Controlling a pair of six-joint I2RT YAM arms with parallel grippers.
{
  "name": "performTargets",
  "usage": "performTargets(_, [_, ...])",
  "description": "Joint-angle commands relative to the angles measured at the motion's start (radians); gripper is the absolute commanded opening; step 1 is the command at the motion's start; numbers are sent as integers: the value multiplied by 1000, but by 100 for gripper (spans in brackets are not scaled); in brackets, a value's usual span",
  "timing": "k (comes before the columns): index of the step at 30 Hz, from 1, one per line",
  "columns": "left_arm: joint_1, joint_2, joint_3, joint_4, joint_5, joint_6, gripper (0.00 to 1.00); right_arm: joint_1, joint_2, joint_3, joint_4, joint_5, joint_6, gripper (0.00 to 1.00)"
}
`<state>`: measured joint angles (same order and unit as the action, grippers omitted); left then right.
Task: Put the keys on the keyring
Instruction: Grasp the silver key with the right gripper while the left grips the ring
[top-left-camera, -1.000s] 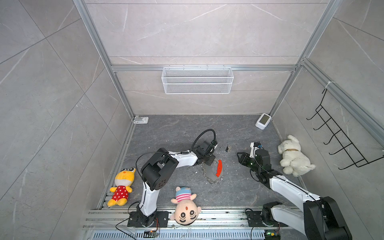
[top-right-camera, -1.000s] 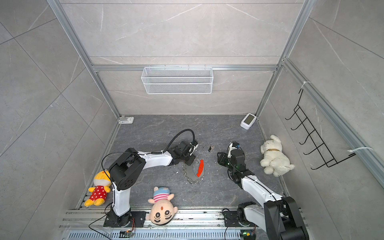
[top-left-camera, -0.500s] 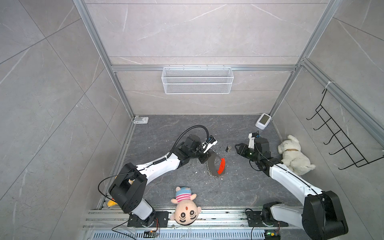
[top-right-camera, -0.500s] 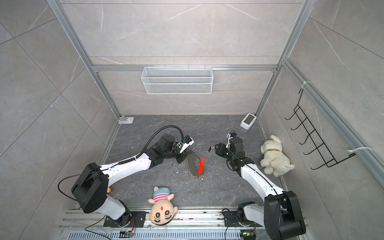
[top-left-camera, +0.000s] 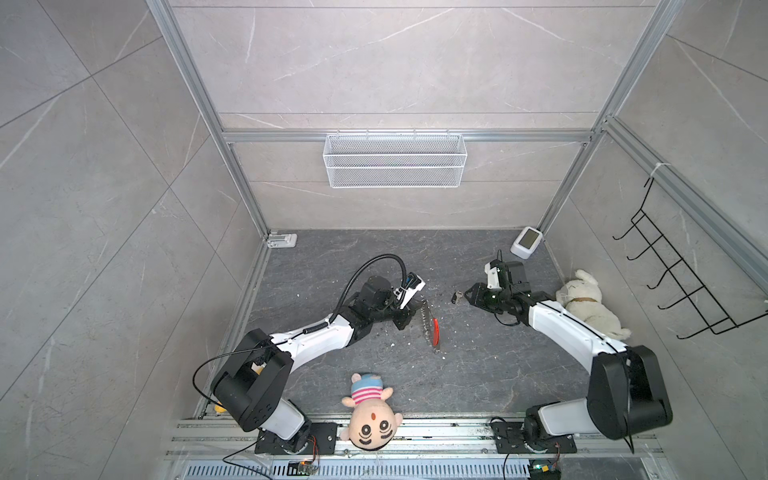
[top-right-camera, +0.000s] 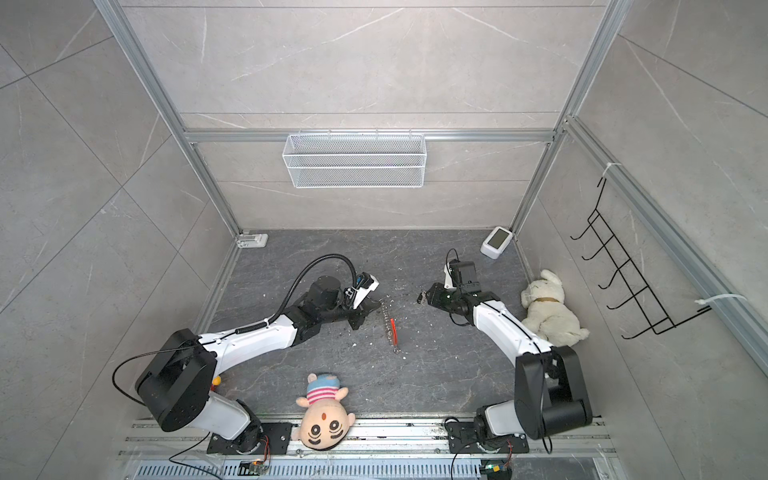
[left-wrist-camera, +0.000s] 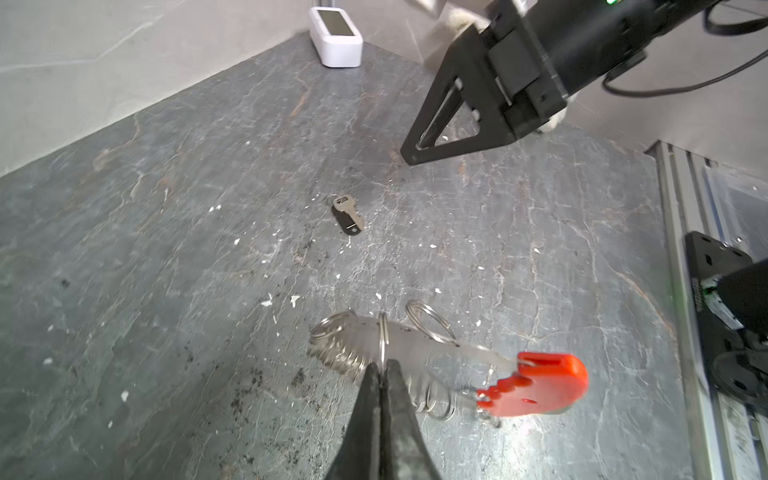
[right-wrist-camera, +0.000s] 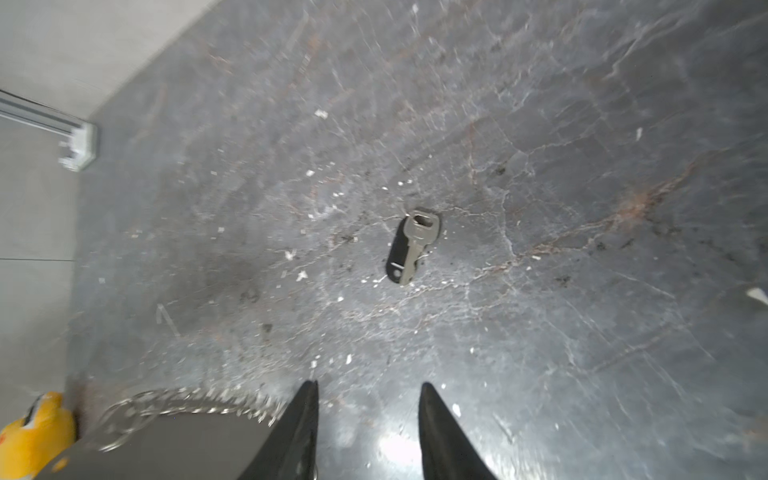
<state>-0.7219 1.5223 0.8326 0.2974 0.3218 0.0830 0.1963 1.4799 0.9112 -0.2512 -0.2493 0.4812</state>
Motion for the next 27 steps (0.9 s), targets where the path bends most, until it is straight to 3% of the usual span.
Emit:
performTargets(1, [-2,-8,-27,53,-133,-100,0,4,105,78,-33,27,-57,41])
performTargets(6, [3,30,51,-90,-286,-185,0,5,260,187,-23,68,-147,42])
performTargets(9, [51,0,114,-250,-287,-182,0,5,330,229,-30,102,-179,43])
performTargets(14, [172,-177,145,-438,-176,-197,0,5,359,237,-19,82,-145,43])
performTargets(18, [184,-264,237,-655,-204,-149,0,6,345,224,7,76,-138,43])
performTargets(27, [184,-173,496,-1124,-280,-33,0,3,441,335,-8,60,-205,43])
